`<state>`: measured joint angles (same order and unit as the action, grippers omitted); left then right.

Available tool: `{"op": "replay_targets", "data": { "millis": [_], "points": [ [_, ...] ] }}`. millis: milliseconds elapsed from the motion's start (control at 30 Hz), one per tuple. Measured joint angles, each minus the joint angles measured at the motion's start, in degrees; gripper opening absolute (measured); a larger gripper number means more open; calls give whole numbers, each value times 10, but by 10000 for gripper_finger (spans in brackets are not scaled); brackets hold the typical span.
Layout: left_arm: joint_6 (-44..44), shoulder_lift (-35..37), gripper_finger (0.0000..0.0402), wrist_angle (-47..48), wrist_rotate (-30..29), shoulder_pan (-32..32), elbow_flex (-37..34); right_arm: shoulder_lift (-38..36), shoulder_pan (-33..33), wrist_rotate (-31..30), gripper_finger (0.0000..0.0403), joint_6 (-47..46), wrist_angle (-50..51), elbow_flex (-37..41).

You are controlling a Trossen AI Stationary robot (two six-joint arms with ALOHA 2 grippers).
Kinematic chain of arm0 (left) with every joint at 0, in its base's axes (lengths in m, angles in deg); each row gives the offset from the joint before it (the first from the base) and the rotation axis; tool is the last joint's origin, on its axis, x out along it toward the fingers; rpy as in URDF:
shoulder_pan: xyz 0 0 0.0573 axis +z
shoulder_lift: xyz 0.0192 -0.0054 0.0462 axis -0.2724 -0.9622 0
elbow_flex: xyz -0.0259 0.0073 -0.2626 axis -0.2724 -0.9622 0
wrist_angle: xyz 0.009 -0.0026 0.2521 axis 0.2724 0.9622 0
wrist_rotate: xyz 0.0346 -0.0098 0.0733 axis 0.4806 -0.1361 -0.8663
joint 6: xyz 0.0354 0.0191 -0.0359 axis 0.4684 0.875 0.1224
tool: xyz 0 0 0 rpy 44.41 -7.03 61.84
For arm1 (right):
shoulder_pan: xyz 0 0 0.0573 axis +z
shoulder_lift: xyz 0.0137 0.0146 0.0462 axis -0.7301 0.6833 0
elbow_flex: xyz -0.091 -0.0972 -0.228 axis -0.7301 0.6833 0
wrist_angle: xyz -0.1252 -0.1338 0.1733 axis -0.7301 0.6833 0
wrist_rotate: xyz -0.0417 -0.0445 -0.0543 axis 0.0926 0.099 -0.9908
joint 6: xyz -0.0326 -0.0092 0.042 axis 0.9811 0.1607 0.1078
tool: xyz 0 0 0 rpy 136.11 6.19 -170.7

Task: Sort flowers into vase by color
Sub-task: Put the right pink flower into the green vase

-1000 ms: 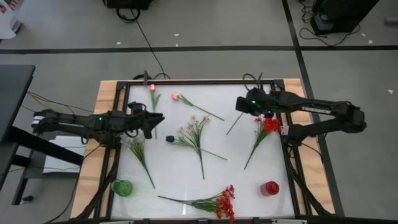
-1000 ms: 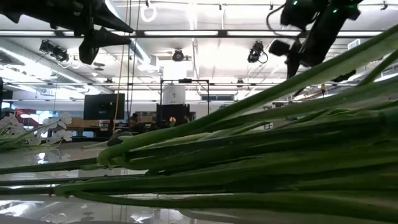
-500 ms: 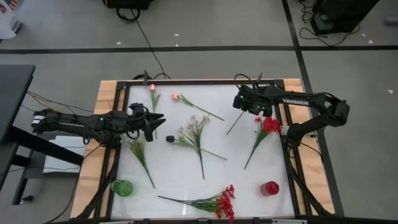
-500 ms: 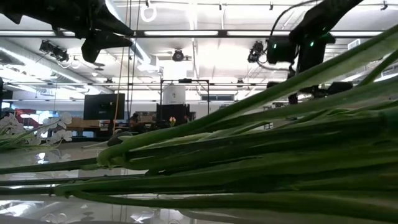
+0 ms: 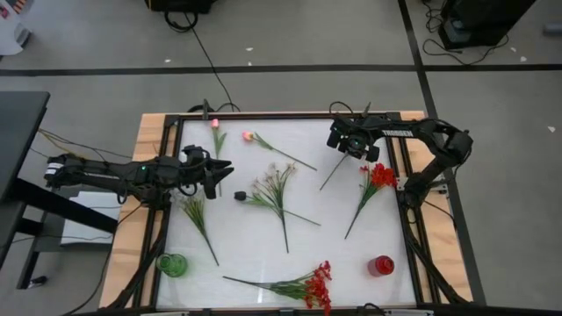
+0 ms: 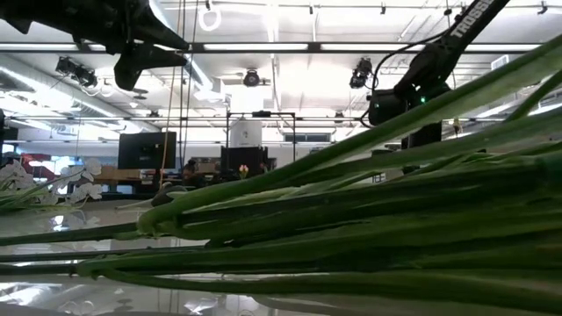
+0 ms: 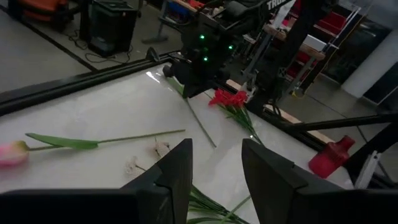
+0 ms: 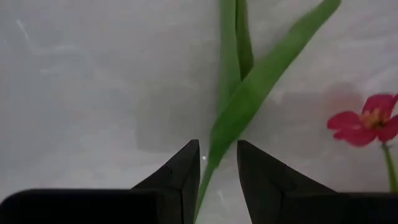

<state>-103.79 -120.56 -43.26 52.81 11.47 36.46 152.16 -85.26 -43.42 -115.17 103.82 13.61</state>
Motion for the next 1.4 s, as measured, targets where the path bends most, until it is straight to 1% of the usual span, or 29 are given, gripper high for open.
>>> {"op": "replay_targets", "data": {
  "millis": [100, 200, 400, 567, 667, 733, 800, 833, 900, 1033, 1133, 1233, 1400],
  "points": [
    [-23, 0, 144, 0, 1, 0, 0, -6, 10, 3, 117, 2, 6, 0],
    [-41, 0, 144, 2, 2, 0, 0, -27, 27, 12, 117, 8, 5, 0],
    [-41, 0, 144, 24, 2, 0, 0, -66, 73, 14, 117, 8, 5, 0],
    [-32, 0, 144, 43, 2, 0, 0, -71, 93, 12, 117, -6, -16, 0],
    [-17, 0, 144, 47, 1, 0, 0, -71, 107, 16, 117, 15, -75, 0],
    [-4, 0, 144, 49, -8, 0, 0, -71, 117, 16, 117, 57, -154, 0],
    [7, 0, 144, 50, -30, 0, 0, -65, 124, 13, 116, 115, -255, -2],
    [13, 0, 144, 50, -43, 0, 0, -58, 125, 13, 115, 141, -287, -8],
    [19, 0, 144, 50, -65, 0, 0, -35, 120, 12, 111, 181, -305, -37],
    [23, 0, 144, 50, -77, 0, 0, 37, 111, 10, 101, 281, -260, -125],
    [23, 0, 144, 50, -77, 0, 0, 101, 113, 31, 96, 365, -216, -198],
    [23, 0, 144, 51, -78, 0, 0, 161, 122, 46, 92, 410, -140, -283],
    [-1, 0, 144, 57, -78, 0, 0, 251, 138, 41, 91, 469, 19, -429]
  ]
}}
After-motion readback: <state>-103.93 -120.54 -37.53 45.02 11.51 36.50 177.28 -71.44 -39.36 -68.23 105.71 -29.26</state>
